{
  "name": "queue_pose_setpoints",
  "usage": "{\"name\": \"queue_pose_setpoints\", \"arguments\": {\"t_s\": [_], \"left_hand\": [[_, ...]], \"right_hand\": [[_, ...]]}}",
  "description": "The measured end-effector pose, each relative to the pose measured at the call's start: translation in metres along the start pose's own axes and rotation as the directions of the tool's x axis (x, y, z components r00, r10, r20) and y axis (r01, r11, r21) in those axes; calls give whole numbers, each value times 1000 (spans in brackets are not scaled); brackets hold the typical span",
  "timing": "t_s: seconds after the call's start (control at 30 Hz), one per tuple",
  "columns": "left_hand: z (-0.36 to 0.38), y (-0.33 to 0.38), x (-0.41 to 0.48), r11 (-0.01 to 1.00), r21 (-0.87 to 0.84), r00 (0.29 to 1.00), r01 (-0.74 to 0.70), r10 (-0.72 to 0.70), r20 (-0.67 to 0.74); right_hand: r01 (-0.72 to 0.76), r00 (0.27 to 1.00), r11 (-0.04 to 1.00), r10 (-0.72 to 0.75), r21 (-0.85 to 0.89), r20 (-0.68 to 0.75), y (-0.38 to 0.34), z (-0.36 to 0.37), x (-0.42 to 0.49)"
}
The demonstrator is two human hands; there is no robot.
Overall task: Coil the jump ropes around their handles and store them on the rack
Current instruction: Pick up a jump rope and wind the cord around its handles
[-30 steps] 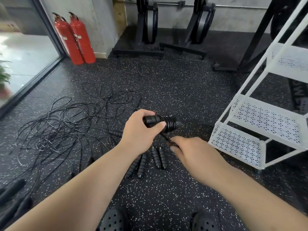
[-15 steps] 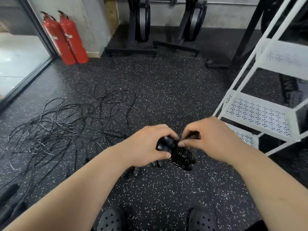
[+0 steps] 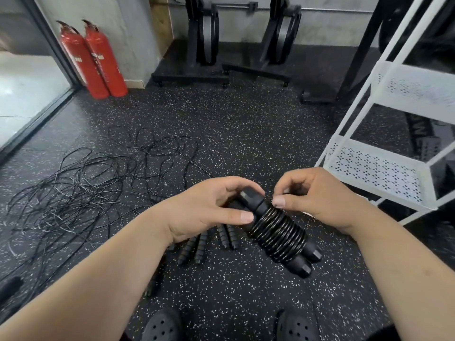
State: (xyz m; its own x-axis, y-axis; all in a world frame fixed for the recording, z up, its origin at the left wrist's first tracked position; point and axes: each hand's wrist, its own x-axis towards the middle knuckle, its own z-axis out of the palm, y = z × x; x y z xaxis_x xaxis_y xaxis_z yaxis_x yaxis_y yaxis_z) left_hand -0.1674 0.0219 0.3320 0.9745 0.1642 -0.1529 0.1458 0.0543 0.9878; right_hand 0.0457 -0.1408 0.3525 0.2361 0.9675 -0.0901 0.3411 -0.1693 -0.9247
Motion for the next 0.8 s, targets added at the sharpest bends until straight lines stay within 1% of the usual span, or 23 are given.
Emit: {"name": "queue_pose_setpoints", "arguments": {"t_s": [0.07,0.17,0.23,0.33,0.43,0.53,0.63,0.7,0.8], "left_hand": [[0,0,0,995,-101,999,-24,26,20],[0,-1,0,984,-169,999,-52,51,-9],[1,-2,0,974,-213,995,-80,64,-77],[0,-3,2,931,-337,979,-138,76,-191],[-5,-3,3,886,-421,959,-194,81,-271],[0,-6,8,876,-430,930,-217,50,-365],[15,-9,15,871,-432,856,-233,-27,-517],[23,-12,19,857,-451,820,-248,-62,-568],[34,-12,22,919,-351,783,-182,-81,-617]], "right_hand": [[5,1000,999,-5,49,-6,1,2,1],[-7,1000,996,9,88,-21,2,6,2],[-18,999,986,24,163,-33,0,11,2],[1,995,965,24,262,-93,-4,21,2],[61,983,957,-8,283,-185,-8,30,2],[129,966,945,-51,300,-252,-14,36,2],[186,957,939,-106,290,-269,-20,46,1],[210,940,947,-127,243,-317,-22,51,2],[216,908,972,-165,93,-386,-20,53,5]]}}
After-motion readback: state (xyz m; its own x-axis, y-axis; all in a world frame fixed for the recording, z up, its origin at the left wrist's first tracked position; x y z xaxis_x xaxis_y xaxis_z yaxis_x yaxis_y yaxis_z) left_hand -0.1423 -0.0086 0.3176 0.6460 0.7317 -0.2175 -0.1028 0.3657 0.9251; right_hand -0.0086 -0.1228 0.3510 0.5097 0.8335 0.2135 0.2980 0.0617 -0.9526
